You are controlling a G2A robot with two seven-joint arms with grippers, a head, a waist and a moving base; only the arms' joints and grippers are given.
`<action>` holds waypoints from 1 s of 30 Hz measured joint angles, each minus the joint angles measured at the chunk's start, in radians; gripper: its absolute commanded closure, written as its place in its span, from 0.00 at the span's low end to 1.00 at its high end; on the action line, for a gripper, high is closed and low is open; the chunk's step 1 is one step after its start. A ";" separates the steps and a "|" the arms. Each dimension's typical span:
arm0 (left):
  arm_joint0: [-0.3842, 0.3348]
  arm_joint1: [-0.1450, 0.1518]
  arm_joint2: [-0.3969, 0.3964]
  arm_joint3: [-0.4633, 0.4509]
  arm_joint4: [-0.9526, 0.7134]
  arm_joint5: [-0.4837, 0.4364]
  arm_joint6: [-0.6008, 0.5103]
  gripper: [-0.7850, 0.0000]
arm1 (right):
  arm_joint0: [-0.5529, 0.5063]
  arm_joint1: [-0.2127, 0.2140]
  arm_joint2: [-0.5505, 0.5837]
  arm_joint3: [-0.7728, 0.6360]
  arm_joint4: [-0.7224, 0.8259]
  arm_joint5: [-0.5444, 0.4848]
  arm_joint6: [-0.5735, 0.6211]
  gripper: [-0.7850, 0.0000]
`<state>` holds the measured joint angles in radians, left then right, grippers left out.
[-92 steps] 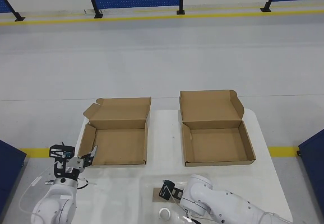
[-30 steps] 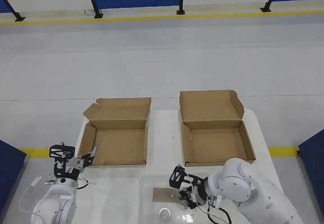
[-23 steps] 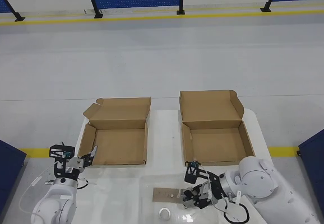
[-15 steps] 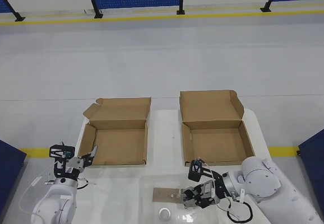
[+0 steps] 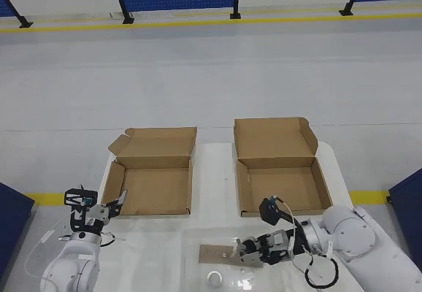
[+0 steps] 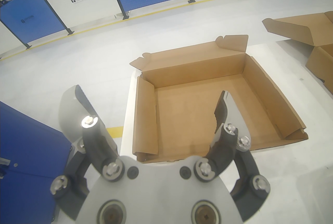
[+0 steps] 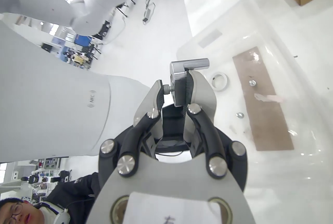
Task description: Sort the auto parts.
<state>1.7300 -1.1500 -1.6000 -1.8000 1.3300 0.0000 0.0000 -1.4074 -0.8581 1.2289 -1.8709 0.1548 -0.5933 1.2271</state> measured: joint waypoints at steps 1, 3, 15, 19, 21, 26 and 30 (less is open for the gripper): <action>0.000 0.000 0.000 0.000 0.000 0.000 0.000 0.00 | -0.004 0.010 0.003 -0.001 0.030 -0.012 -0.012 1.00; 0.000 0.000 0.000 0.000 0.000 0.000 0.000 0.00 | -0.009 0.036 0.006 -0.006 0.098 -0.039 -0.039 1.00; 0.000 0.000 0.000 0.000 0.000 0.000 0.000 0.00 | 0.002 0.098 -0.005 0.016 0.172 -0.085 -0.085 1.00; 0.000 0.000 0.000 0.000 0.000 0.000 0.000 0.00 | -0.010 0.094 -0.020 0.011 0.211 -0.089 -0.102 1.00; 0.000 0.000 0.000 0.000 0.000 0.000 0.000 0.00 | -0.016 0.092 -0.036 0.022 0.302 -0.114 -0.116 1.00; 0.000 0.000 0.000 0.000 0.000 0.000 0.000 0.00 | -0.006 0.100 -0.063 0.013 0.511 -0.137 -0.137 1.00; 0.000 0.000 0.000 0.000 0.000 0.000 0.000 0.00 | 0.003 0.108 -0.073 -0.004 0.629 -0.147 -0.146 1.00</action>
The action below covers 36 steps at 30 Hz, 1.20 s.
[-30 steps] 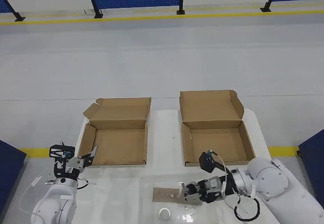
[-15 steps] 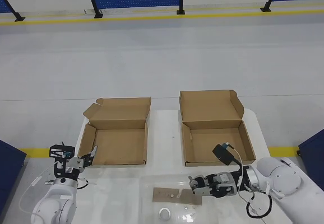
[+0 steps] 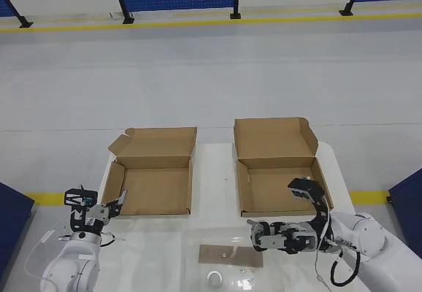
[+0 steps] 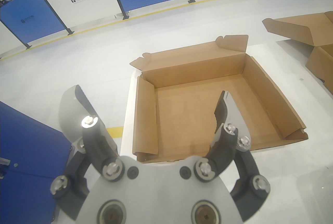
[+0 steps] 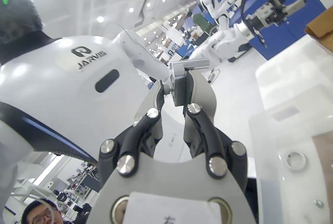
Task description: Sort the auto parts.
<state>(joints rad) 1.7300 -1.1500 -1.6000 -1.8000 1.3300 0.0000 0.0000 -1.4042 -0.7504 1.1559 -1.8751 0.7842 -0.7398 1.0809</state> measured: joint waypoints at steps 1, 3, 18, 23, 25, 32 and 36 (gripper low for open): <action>0.000 0.000 0.000 0.000 0.000 0.000 0.000 0.00 | 0.002 0.001 0.000 -0.005 0.023 -0.001 -0.001 1.00; 0.000 0.000 0.000 0.000 0.000 0.000 0.000 0.00 | 0.007 0.003 0.002 -0.016 0.073 -0.002 -0.002 1.00; 0.000 0.000 0.000 0.000 0.000 0.000 0.000 0.00 | 0.020 -0.007 0.012 -0.069 0.203 0.017 0.004 1.00; 0.000 0.000 0.000 0.000 0.000 0.000 0.000 0.00 | 0.047 -0.030 -0.012 -0.122 0.361 0.046 0.045 1.00; 0.000 0.000 0.000 0.000 0.000 0.000 0.000 0.00 | 0.058 -0.042 -0.016 -0.131 0.418 0.066 0.066 1.00; 0.000 0.000 0.000 0.000 0.000 0.000 0.000 0.00 | 0.083 -0.097 -0.011 -0.129 0.599 0.158 0.158 1.00; 0.000 0.000 0.000 0.000 0.000 0.000 0.000 0.00 | 0.083 -0.097 -0.011 -0.128 0.599 0.159 0.158 1.00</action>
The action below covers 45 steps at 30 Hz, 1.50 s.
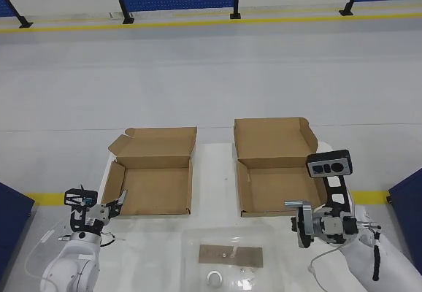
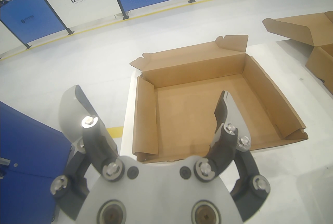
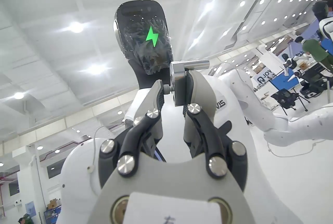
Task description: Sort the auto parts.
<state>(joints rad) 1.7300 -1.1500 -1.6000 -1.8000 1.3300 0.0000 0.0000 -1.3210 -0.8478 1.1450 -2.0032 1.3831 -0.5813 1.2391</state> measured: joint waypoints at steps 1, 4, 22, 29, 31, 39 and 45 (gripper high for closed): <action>0.000 0.000 0.000 0.000 0.000 0.000 0.000 0.00 | 0.000 0.000 0.000 0.000 0.000 0.000 0.000 1.00; 0.000 0.000 0.000 0.000 0.000 0.000 0.000 0.00 | 0.000 0.000 0.000 -0.001 -0.001 0.001 -0.002 1.00; 0.000 0.000 0.000 0.000 0.000 0.000 0.000 0.00 | -0.017 -0.055 -0.031 -0.020 0.267 0.094 0.033 1.00; 0.000 0.000 0.000 0.000 0.000 0.000 0.000 0.00 | -0.020 -0.049 0.028 -0.030 0.050 0.147 -0.072 1.00; 0.000 0.000 0.000 0.000 0.000 0.000 0.000 0.00 | -0.031 -0.048 0.050 -0.048 -0.027 0.168 -0.110 1.00; 0.000 0.000 0.000 0.000 0.000 0.000 0.000 0.00 | -0.077 -0.052 0.101 -0.099 -0.139 0.211 -0.176 1.00; 0.000 0.000 0.000 0.000 0.000 0.000 0.000 0.00 | -0.093 -0.072 0.089 -0.101 -0.009 0.174 -0.131 1.00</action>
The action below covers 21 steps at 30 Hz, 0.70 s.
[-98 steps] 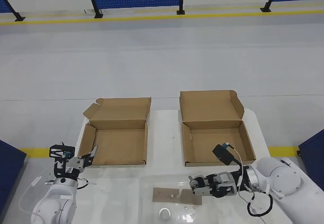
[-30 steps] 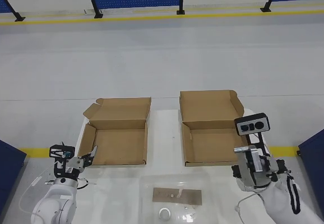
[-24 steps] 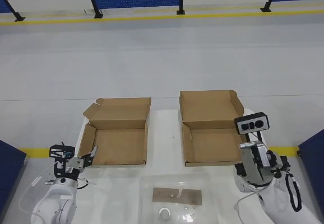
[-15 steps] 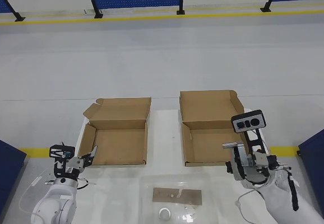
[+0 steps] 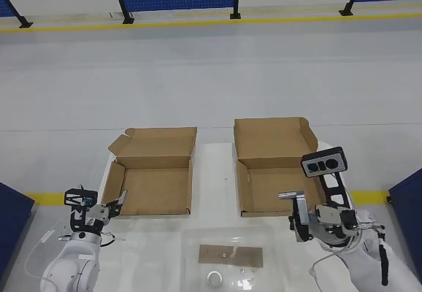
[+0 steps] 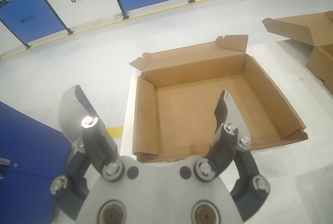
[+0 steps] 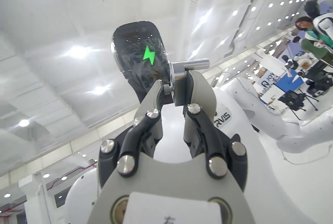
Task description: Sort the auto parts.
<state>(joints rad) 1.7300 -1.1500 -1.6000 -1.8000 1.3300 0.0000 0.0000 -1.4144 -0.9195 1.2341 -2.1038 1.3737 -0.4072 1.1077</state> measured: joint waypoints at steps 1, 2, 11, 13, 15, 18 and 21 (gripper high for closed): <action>0.000 0.000 0.000 0.000 0.000 0.000 0.000 0.00 | -0.001 -0.004 -0.003 0.001 0.027 -0.006 0.010 1.00; 0.000 0.000 0.000 0.000 0.000 0.000 0.000 0.00 | -0.001 -0.009 -0.007 0.003 0.062 -0.012 0.024 1.00; 0.000 0.000 0.000 0.000 0.000 0.000 0.000 0.00 | 0.021 -0.014 0.033 0.010 -0.171 0.074 0.009 1.00; 0.000 0.000 0.000 0.000 0.000 0.000 0.000 0.00 | 0.015 -0.015 0.036 -0.006 -0.219 0.090 -0.009 1.00; 0.000 0.000 0.000 0.000 0.000 0.000 0.000 0.00 | 0.013 -0.015 0.040 -0.017 -0.265 0.105 -0.020 1.00; 0.000 0.000 0.000 0.000 0.000 0.000 0.000 0.00 | 0.007 -0.019 0.039 -0.027 -0.276 0.111 -0.027 1.00; 0.000 0.000 0.000 0.000 0.000 0.000 0.000 0.00 | 0.000 -0.026 0.032 -0.026 -0.230 0.098 -0.021 1.00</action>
<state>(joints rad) 1.7300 -1.1500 -1.6000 -1.8000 1.3300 0.0000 0.0000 -1.4144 -0.9456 1.2662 -2.1298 1.1432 -0.3096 1.0866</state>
